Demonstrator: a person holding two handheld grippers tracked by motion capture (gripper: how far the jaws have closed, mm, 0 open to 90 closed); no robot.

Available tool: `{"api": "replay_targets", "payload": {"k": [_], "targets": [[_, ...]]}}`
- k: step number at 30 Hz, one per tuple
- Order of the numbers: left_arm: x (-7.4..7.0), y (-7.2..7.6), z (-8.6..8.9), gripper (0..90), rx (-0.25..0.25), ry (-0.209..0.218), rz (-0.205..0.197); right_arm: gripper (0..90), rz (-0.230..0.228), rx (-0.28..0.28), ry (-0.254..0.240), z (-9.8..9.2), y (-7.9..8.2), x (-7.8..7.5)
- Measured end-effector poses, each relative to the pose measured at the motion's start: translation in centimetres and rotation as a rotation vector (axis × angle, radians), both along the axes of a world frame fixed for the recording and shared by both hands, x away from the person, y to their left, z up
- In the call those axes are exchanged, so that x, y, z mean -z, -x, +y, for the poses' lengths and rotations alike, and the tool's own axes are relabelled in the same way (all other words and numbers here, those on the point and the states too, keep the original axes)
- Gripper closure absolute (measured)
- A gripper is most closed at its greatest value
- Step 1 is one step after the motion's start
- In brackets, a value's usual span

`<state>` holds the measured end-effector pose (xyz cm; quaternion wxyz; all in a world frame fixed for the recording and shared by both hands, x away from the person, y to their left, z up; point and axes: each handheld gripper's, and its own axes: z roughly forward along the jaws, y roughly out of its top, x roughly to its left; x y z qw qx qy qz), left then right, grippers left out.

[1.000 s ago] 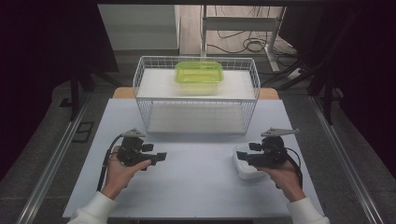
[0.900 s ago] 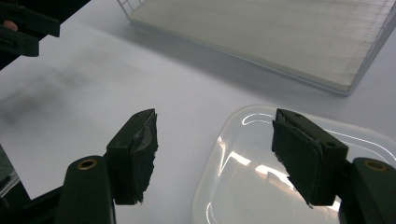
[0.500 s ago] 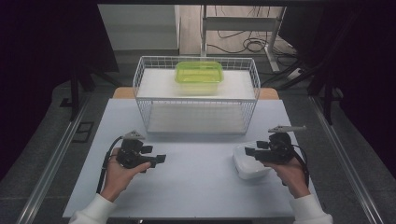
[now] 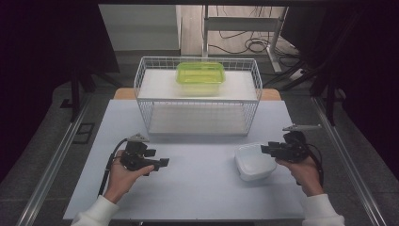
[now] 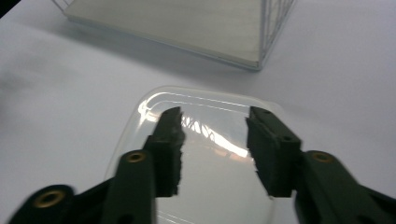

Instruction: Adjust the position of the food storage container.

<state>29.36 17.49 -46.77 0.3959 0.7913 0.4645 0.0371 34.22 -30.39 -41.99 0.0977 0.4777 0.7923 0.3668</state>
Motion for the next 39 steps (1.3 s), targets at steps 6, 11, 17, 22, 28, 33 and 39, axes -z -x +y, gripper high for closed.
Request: {"api": "replay_targets", "payload": {"k": [6, 11, 17, 22, 28, 33, 39], "targets": [[0.2, -0.1, 0.0, 27.2, 0.003, -0.005, 0.004, 85.4, 0.031, 0.040, 0.048, -1.6, -0.4, 0.4], [0.1, -0.1, 0.0, 27.2, -0.002, 0.002, 0.004, 89.1, 0.045, 0.060, 0.082, -2.7, -0.9, 0.8], [0.2, -0.2, -0.1, 27.2, 0.003, -0.003, 0.008, 89.2, 0.084, 0.059, 0.136, -3.0, -1.8, 2.2], [0.2, -0.2, 0.0, 27.2, 0.005, -0.006, 0.011, 89.2, 0.123, 0.044, 0.168, -2.6, -2.0, 3.1], [0.3, -0.2, -0.1, 27.1, 0.003, 0.001, 0.015, 89.3, 0.153, 0.037, 0.194, -2.3, -1.9, 3.7], [0.4, -0.2, -0.2, 27.1, 0.006, -0.001, 0.020, 89.3, 0.156, 0.037, 0.211, -2.0, -1.7, 3.7], [0.4, -0.2, -0.2, 27.0, 0.006, 0.000, 0.020, 89.3, 0.168, 0.032, 0.197, -1.6, -1.4, 3.8]]}}
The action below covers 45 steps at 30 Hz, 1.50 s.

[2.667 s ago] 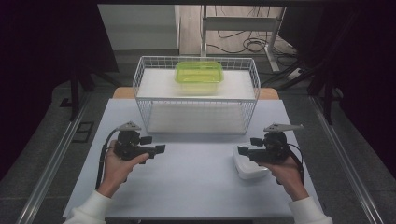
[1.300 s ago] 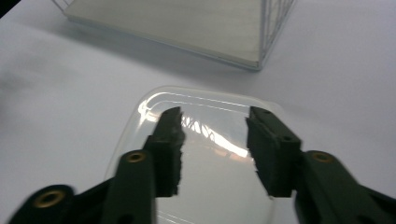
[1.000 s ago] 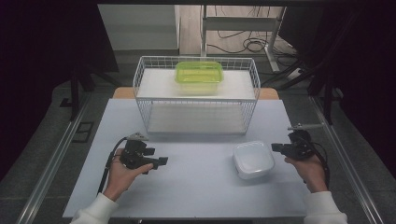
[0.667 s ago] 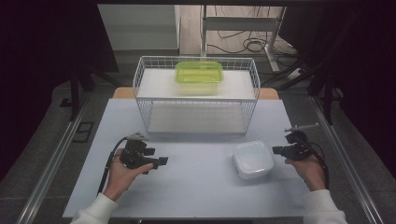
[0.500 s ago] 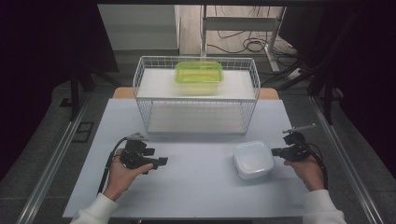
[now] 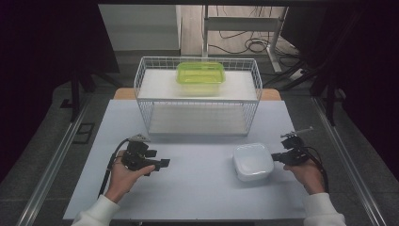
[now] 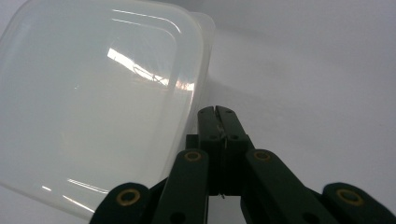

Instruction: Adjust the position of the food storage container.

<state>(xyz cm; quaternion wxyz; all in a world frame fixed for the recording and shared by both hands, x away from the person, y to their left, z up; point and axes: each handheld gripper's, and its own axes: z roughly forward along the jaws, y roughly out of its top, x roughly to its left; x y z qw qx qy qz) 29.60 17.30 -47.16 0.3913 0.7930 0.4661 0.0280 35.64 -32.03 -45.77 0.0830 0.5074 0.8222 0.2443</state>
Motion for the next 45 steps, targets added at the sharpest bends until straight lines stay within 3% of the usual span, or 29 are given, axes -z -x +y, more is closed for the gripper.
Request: {"api": "replay_targets", "payload": {"k": [10, 29, 45], "targets": [[0.1, -0.2, 0.0, 27.1, 0.003, 0.017, 0.012, 89.3, 0.010, -0.023, -0.025, 1.3, 0.6, 0.2], [0.3, -0.3, 0.0, 27.2, 0.001, 0.005, 0.016, 89.2, 0.038, -0.051, -0.038, 3.9, 1.2, 0.7], [0.4, -0.3, -0.1, 27.2, 0.003, 0.002, 0.021, 89.2, 0.069, -0.118, -0.079, 7.0, 2.0, 0.8]]}}
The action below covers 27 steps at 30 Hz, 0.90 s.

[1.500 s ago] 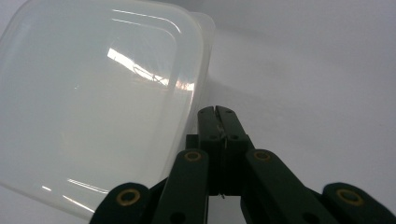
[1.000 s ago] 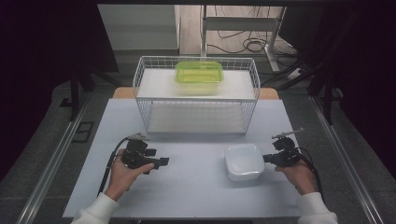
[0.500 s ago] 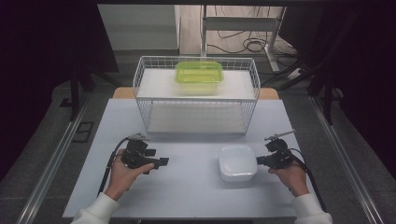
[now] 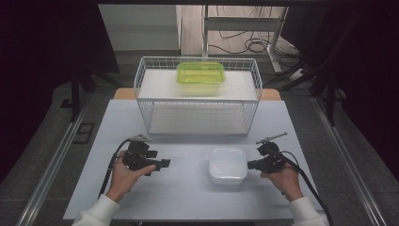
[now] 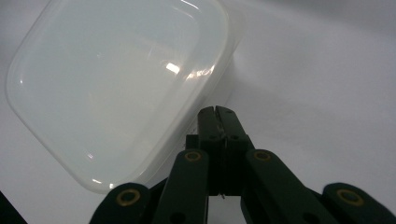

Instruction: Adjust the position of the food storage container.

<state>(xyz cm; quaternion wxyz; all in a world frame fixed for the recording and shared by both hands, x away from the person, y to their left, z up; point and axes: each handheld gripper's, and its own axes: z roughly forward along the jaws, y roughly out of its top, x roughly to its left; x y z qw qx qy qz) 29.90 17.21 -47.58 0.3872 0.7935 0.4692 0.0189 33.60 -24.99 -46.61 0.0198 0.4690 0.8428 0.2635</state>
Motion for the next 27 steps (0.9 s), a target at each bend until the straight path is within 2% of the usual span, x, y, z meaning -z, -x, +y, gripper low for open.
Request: {"api": "replay_targets", "payload": {"k": [10, 15, 17, 21, 23, 27], "targets": [[0.1, 0.0, -0.2, 27.2, 0.006, -0.003, 0.001, 89.2, 0.007, -0.020, -0.022, 1.7, 0.2, 0.4], [0.1, 0.0, -0.2, 27.2, 0.006, -0.007, 0.001, 89.2, -0.007, -0.012, -0.028, 2.4, 0.1, 0.5], [0.2, -0.1, -0.3, 27.2, 0.007, -0.007, 0.002, 89.2, -0.021, -0.028, -0.035, 3.2, 0.0, 0.5], [0.2, -0.1, -0.4, 27.2, 0.010, -0.011, 0.005, 89.2, -0.019, -0.037, -0.043, 4.1, 0.0, 0.6], [0.2, 0.0, -0.4, 27.2, 0.008, -0.010, 0.007, 89.2, -0.029, -0.054, -0.035, 5.2, -0.1, 1.0], [0.3, -0.1, -0.4, 27.2, 0.009, -0.010, 0.006, 89.2, -0.025, -0.055, -0.053, 5.8, -0.1, 1.4]]}}
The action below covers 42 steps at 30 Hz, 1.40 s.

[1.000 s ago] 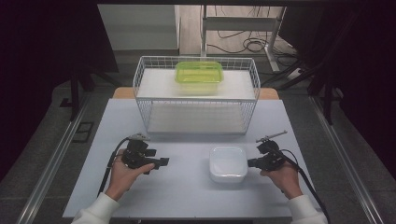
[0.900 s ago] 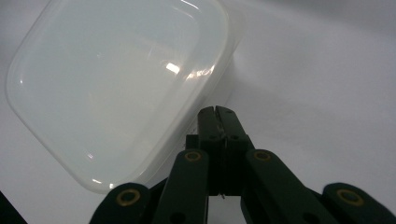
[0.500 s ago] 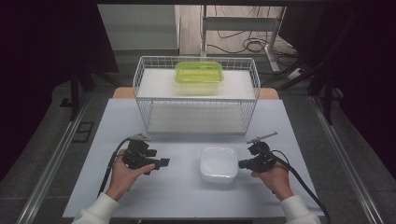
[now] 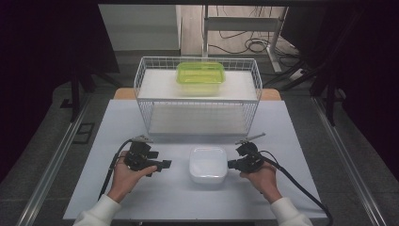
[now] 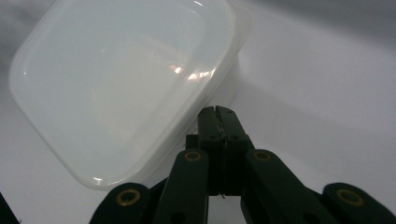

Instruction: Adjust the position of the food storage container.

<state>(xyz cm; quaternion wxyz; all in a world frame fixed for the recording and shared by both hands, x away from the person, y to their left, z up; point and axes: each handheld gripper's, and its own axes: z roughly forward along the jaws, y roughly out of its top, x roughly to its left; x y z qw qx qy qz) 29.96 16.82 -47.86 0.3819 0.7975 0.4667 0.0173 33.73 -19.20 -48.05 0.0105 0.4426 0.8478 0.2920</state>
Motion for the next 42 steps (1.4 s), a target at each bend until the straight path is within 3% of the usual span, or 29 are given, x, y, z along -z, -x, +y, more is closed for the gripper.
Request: {"api": "replay_targets", "payload": {"k": [6, 21, 26, 30, 32, 33, 34, 35, 37, 38, 39, 42], "targets": [[0.2, -0.1, -0.2, 27.2, 0.009, -0.007, 0.004, 89.2, -0.027, -0.015, -0.007, 1.3, 0.0, 0.3], [0.3, -0.1, -0.3, 27.1, 0.010, -0.014, 0.006, 89.2, 0.004, -0.032, -0.056, 2.0, -0.2, 1.3], [0.3, -0.1, -0.2, 27.0, 0.005, -0.011, 0.004, 89.2, -0.003, -0.034, -0.042, 1.8, -0.3, 1.3], [0.1, -0.1, 0.1, 26.8, -0.006, -0.003, -0.003, 88.9, -0.036, -0.026, -0.017, 1.4, -0.2, 1.0], [0.0, -0.1, 0.2, 26.7, -0.014, 0.003, -0.007, 85.4, -0.069, -0.008, -0.008, 0.9, -0.2, 0.6], [0.0, -0.1, 0.3, 26.7, -0.016, 0.004, -0.008, 82.2, -0.085, 0.009, -0.027, 0.4, -0.1, 0.4], [0.0, -0.1, 0.3, 26.6, -0.019, 0.006, -0.010, 72.9, -0.109, 0.033, -0.030, -0.2, 0.1, 0.1], [0.0, -0.1, 0.3, 26.6, -0.024, 0.010, -0.011, 72.9, -0.109, 0.033, -0.030, -0.2, 0.1, 0.1], [-0.1, 0.0, 0.4, 26.5, -0.030, 0.018, -0.014, 57.6, -0.153, 0.052, -0.031, -0.9, 0.4, -0.3], [-0.2, 0.0, 0.5, 26.5, -0.036, 0.028, -0.016, 48.5, -0.164, 0.067, -0.082, -1.6, 0.6, -0.8], [-0.2, 0.0, 0.5, 26.5, -0.039, 0.033, -0.018, 48.5, -0.164, 0.067, -0.082, -1.6, 0.6, -0.8], [-0.4, 0.0, 0.8, 26.4, -0.055, 0.061, -0.021, 38.7, -0.164, 0.075, -0.156, -2.4, 0.8, -1.5]]}}
